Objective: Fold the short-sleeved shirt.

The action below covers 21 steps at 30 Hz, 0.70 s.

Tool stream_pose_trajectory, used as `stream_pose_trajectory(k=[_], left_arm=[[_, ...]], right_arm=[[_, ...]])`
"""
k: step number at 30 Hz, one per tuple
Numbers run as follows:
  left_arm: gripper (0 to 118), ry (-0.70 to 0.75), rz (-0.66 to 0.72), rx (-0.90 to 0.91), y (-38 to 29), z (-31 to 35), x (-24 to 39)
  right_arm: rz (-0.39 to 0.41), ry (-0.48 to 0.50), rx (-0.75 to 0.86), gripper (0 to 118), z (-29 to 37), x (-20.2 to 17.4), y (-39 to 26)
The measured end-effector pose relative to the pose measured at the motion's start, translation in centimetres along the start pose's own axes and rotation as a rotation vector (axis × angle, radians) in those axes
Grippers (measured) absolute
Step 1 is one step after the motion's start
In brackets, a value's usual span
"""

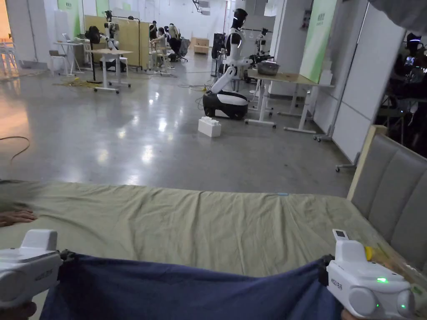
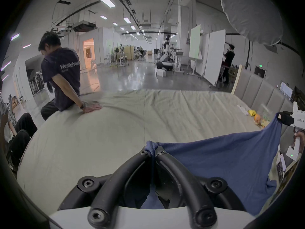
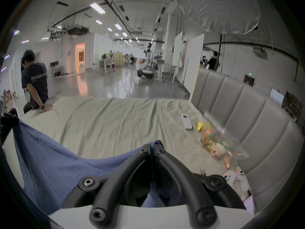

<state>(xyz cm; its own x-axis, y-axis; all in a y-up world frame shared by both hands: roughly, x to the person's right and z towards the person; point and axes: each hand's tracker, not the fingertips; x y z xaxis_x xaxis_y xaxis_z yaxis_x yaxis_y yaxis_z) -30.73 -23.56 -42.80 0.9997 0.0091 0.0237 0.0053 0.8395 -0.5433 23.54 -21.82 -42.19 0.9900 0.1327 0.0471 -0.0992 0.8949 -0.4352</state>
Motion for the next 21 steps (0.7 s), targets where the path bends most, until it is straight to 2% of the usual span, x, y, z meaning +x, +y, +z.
stream_pose_trajectory(k=[6, 9, 17, 21], left_arm=[[4, -0.008, 0.044, 0.138, 5.2, 7.5, -1.0], [4, 0.008, 0.014, 0.206, 8.2, 10.6, -1.3], [4, 0.033, 0.012, 0.326, 16.6, 15.5, -2.4], [4, 0.06, 0.008, 0.355, 20.5, 15.9, -2.8]], right_arm=[[0.005, 0.007, 0.161, 3, 6.8, 0.8, 5.7], [0.009, 0.001, 0.239, 3, 9.7, 1.0, 8.9], [0.044, -0.024, 0.397, 3, 12.3, 1.5, 17.9], [0.018, -0.027, 0.389, 3, 11.2, 1.8, 22.4]])
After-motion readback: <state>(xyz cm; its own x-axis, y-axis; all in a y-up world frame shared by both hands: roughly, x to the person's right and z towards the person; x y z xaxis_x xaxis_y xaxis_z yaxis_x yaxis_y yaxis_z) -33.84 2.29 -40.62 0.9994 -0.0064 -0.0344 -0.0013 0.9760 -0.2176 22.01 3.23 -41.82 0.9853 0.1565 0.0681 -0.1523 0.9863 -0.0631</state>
